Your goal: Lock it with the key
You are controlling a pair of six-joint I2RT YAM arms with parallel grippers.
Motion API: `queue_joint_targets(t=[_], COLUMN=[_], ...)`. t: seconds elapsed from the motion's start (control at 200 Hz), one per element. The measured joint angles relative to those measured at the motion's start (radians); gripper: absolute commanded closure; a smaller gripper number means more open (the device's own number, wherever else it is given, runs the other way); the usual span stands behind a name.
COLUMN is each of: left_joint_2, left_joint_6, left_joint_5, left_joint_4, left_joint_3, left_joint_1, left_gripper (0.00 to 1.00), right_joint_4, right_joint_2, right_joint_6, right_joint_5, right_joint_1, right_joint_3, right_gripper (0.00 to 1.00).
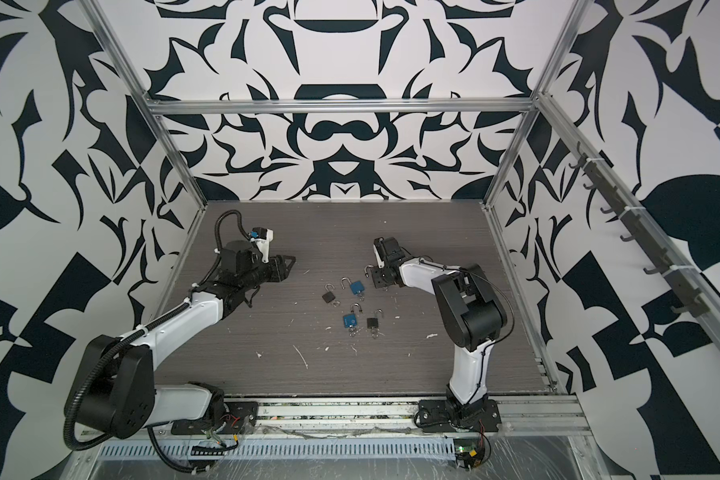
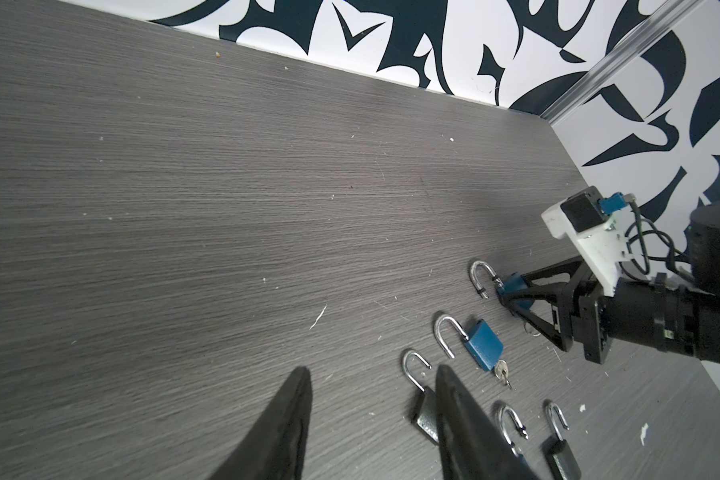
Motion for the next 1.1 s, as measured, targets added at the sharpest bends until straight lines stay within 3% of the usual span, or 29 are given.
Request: queue_joint_targets(t=[0.14,0.31,0.465,0.72,1.1], left_joint_2=[0.000,0.000,0.000,0.000,0.095], left_joint_6=[0.000,0.000,0.000,0.003,-0.050], left_joint_5=[0.000,0.000,0.000,0.019,0.158], left_joint_4=[0.000,0.000,-0.002,-0.042,-0.034], left_joint_3=[0.000,0.000,0.000,0.021,0.084], left_joint_1=[0.000,0.000,0.000,-0.034,-0.143], left_gripper=[0.49,0.49,0.53,0.54,0.52], right_joint_4=[-0.004,-0.008,-0.011,-0.081,-0.105], right_joint_2=[0.011,0.016,0.012,-0.093,-0.310], right_joint_6=[0.001,0.006,0.001,0.000,0.006], right_joint_5=[0.005,0.013,0.015,-0.034,-0.160], right_joint_1=[0.003,0.009,0.016,0.054,0.140], right_joint_3=[0.015,0.026,0.026,-0.002,-0.003], right_gripper=[0.49,0.83,1.00,1.00,1.00])
